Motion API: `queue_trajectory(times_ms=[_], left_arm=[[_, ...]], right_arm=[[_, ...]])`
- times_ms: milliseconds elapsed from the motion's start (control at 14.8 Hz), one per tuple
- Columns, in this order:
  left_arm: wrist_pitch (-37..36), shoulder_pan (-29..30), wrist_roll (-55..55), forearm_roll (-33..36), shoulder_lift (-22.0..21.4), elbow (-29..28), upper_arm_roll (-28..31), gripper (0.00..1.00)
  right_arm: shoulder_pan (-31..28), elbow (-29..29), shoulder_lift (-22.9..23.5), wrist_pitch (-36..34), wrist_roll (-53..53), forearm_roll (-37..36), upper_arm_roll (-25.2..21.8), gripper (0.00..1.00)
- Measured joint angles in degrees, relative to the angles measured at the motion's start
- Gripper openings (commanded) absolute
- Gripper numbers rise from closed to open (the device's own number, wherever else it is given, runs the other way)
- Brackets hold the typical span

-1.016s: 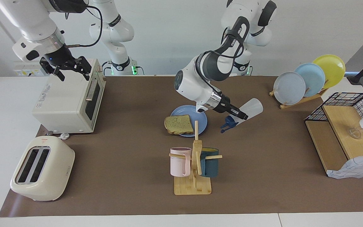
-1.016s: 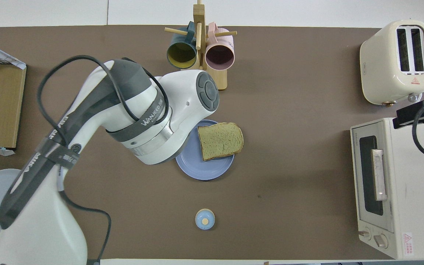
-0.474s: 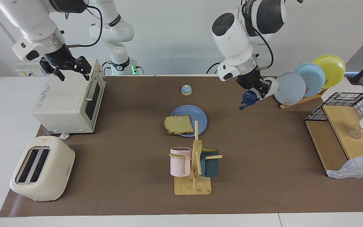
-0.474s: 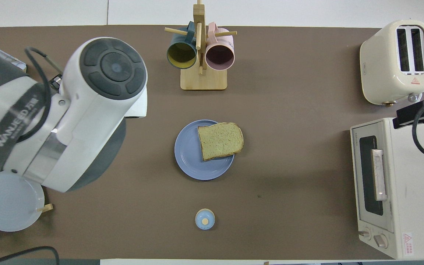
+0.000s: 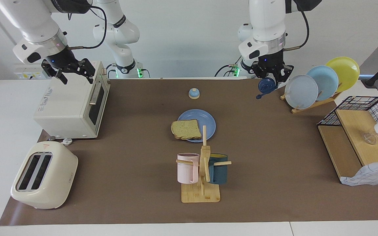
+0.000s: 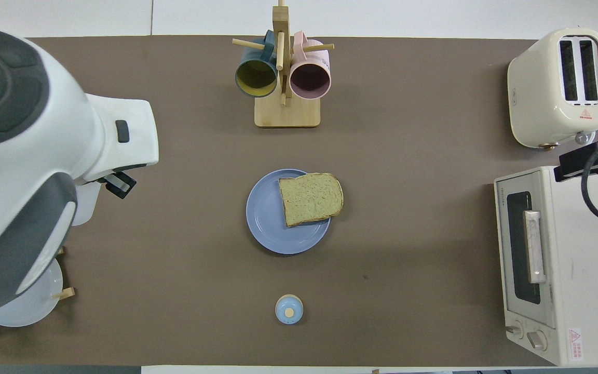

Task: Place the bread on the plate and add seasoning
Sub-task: 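Lift the bottle away from the plate with the left gripper, then set the white bottle upright on the table beyond the plate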

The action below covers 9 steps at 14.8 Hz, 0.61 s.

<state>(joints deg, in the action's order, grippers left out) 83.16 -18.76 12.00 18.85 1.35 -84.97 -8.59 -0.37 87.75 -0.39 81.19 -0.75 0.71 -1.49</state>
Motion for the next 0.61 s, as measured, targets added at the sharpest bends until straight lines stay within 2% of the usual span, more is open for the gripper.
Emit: queue_trajectory(times_ms=[339,610], left_arm=[[3.8,5.3,-2.4,-8.7,-3.4,-0.3,0.2,0.23],[11.2,10.5,-3.6,-15.2,-4.6,-3.4,0.4,0.23]], right_arm=[[0.0,0.0,0.0,0.0,0.0,0.0,0.0,1.0],[0.0,0.0,0.0,0.0,0.0,0.0,0.0,1.0]])
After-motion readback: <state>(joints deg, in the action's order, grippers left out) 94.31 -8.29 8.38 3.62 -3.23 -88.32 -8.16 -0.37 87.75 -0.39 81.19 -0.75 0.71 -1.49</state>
